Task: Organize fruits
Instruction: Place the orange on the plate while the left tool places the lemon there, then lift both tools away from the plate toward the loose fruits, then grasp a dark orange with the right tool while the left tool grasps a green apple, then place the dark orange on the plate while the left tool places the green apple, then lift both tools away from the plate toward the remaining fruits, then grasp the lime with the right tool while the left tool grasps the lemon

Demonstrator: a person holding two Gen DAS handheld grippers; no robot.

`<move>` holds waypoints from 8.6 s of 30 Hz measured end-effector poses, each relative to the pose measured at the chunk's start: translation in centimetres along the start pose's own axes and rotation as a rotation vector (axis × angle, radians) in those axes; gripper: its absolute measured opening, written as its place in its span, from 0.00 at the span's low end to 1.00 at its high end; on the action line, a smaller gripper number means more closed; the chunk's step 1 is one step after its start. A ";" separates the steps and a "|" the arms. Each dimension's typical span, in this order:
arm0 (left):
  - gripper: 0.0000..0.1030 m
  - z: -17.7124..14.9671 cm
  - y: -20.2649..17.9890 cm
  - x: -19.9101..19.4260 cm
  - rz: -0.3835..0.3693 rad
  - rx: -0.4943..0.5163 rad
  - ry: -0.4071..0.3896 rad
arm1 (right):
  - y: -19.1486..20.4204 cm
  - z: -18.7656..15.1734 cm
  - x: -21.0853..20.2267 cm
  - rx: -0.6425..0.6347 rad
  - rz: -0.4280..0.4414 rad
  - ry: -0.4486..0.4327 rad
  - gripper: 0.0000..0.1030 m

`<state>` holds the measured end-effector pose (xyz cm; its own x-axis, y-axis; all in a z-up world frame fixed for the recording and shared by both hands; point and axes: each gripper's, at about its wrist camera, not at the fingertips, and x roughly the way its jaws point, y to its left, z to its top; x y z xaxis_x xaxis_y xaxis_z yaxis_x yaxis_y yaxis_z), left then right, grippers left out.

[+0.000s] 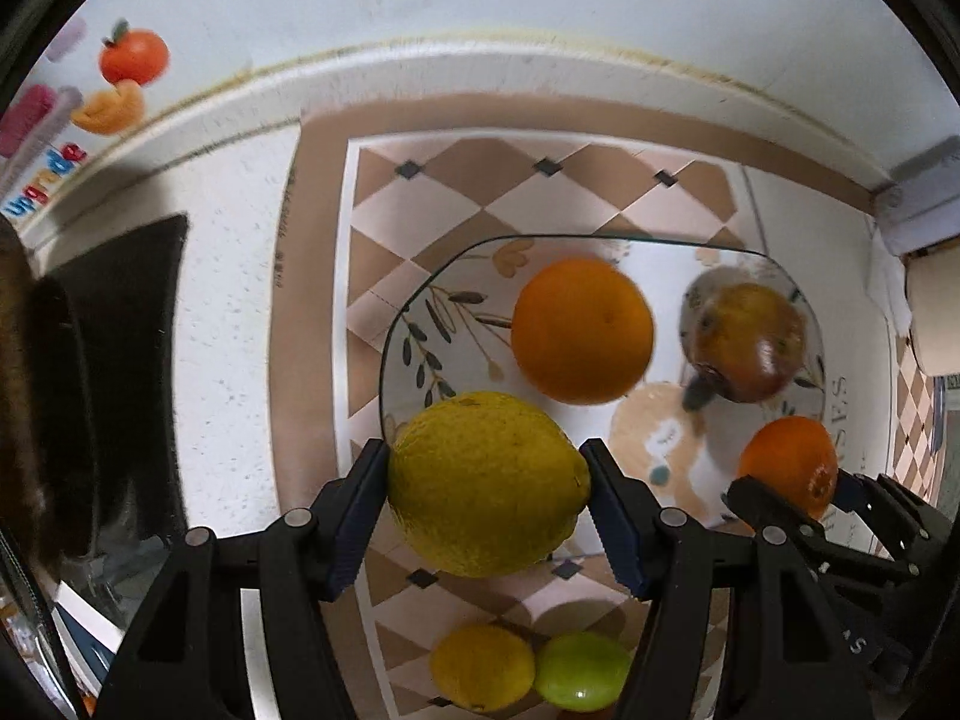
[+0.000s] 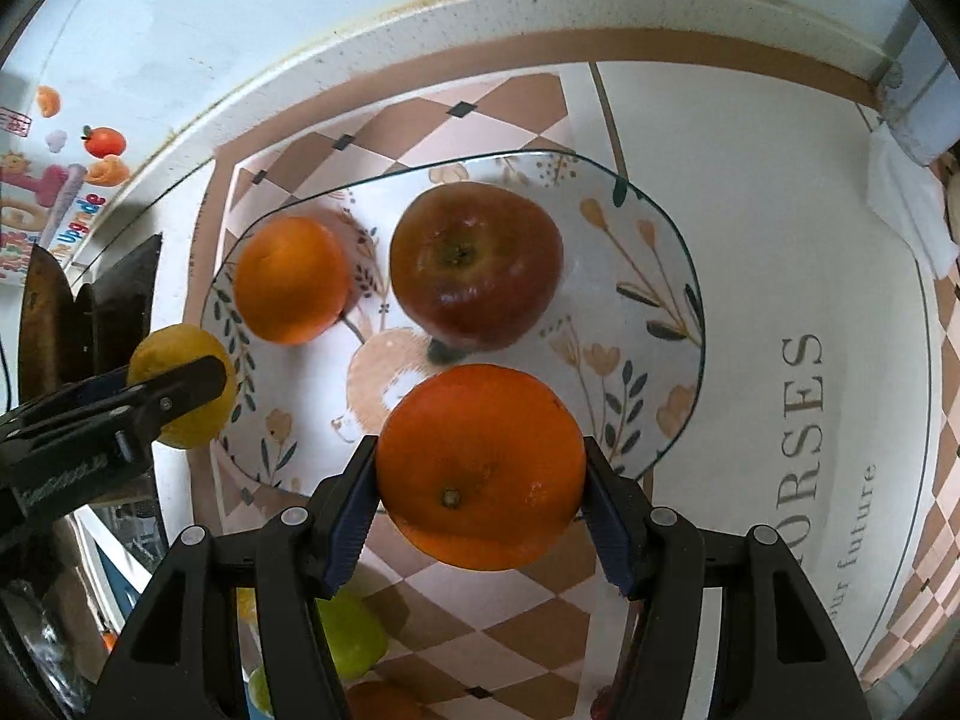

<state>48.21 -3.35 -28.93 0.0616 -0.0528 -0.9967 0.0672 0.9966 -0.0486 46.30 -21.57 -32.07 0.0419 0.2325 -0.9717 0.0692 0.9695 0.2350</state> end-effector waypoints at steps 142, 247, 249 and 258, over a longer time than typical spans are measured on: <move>0.48 -13.3 0.3 -10.1 -0.107 -0.035 -0.143 | -1.6 -9.7 -8.4 0.072 0.170 -0.096 0.56; 0.99 -19.6 4.8 -12.3 0.227 -0.165 -0.296 | 3.4 -14.1 -6.0 -0.046 0.175 -0.046 0.92; 0.99 -19.2 5.9 -10.4 0.218 -0.208 -0.238 | 4.3 -13.3 -2.6 -0.064 0.181 0.016 0.91; 0.99 -17.0 7.8 -3.6 0.057 -0.352 -0.029 | 5.9 -12.3 5.0 -0.117 0.250 0.115 0.62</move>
<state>31.63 5.74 -26.85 0.0842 0.0069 -0.9964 -0.2839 0.9587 -0.0174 34.63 -13.78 -35.80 -0.0709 0.4659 -0.8820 -0.0448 0.8818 0.4695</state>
